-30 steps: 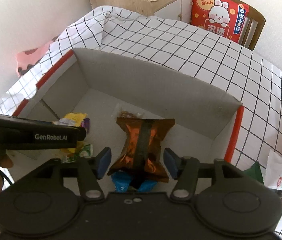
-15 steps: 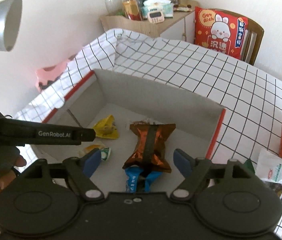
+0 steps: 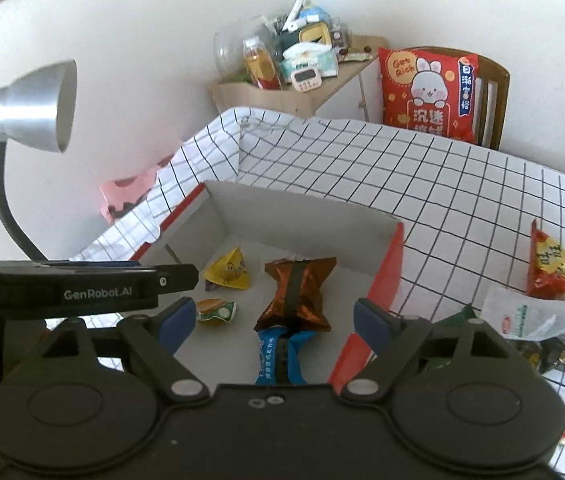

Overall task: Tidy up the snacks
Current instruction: 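Move both tools back to the snack pile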

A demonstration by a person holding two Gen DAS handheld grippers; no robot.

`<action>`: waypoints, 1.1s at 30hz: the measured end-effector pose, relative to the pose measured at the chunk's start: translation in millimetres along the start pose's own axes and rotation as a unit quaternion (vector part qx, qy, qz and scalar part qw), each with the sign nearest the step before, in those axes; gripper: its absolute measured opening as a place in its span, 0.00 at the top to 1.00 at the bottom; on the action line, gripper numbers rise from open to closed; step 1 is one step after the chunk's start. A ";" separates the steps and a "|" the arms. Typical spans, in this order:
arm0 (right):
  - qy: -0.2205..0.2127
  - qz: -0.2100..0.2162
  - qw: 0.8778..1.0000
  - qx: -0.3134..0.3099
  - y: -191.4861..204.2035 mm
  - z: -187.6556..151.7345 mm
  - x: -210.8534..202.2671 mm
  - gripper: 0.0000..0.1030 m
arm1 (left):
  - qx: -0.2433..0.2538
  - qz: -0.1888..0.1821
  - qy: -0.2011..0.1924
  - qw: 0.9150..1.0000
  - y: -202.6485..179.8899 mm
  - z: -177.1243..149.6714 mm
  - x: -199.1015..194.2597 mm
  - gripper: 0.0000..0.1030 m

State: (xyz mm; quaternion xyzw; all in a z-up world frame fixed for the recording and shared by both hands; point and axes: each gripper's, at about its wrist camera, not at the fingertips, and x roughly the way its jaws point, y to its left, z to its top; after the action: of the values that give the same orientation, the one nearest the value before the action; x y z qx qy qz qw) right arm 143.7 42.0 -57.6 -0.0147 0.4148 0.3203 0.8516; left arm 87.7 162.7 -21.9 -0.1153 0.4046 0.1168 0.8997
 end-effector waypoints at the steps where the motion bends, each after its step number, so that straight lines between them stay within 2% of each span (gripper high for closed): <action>1: -0.004 0.002 1.000 0.002 -2.6 -1.2 -5.0 0.14 | 0.004 -0.001 -0.005 1.000 -3.7 -0.7 -3.3 0.35; 8: -0.036 0.001 0.999 0.010 -26.1 -16.2 -45.3 0.11 | 0.024 -0.021 -0.035 0.999 -39.4 -12.5 -24.1 0.33; 14: -0.059 -0.020 0.998 0.020 -55.3 -33.2 -73.0 0.09 | 0.043 -0.045 -0.052 0.997 -75.4 -24.1 -30.1 0.28; 22: -0.078 -0.050 0.995 0.043 -102.3 -62.6 -102.3 0.00 | 0.057 -0.086 -0.037 0.994 -125.3 -40.6 -18.7 0.24; 29: -0.075 -0.096 0.992 0.046 -146.1 -85.1 -115.7 0.00 | 0.065 -0.093 -0.011 0.993 -171.2 -46.6 2.8 0.24; 33: -0.061 -0.118 0.989 0.058 -176.5 -93.6 -116.1 0.00 | 0.086 -0.095 0.009 0.992 -200.0 -47.2 19.6 0.24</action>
State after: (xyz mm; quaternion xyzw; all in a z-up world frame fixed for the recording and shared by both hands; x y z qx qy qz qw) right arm 124.7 -187.4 -78.3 0.0056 0.3756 0.1936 0.9063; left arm 127.9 -38.5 -44.6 -0.0762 0.4088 -0.0055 0.9094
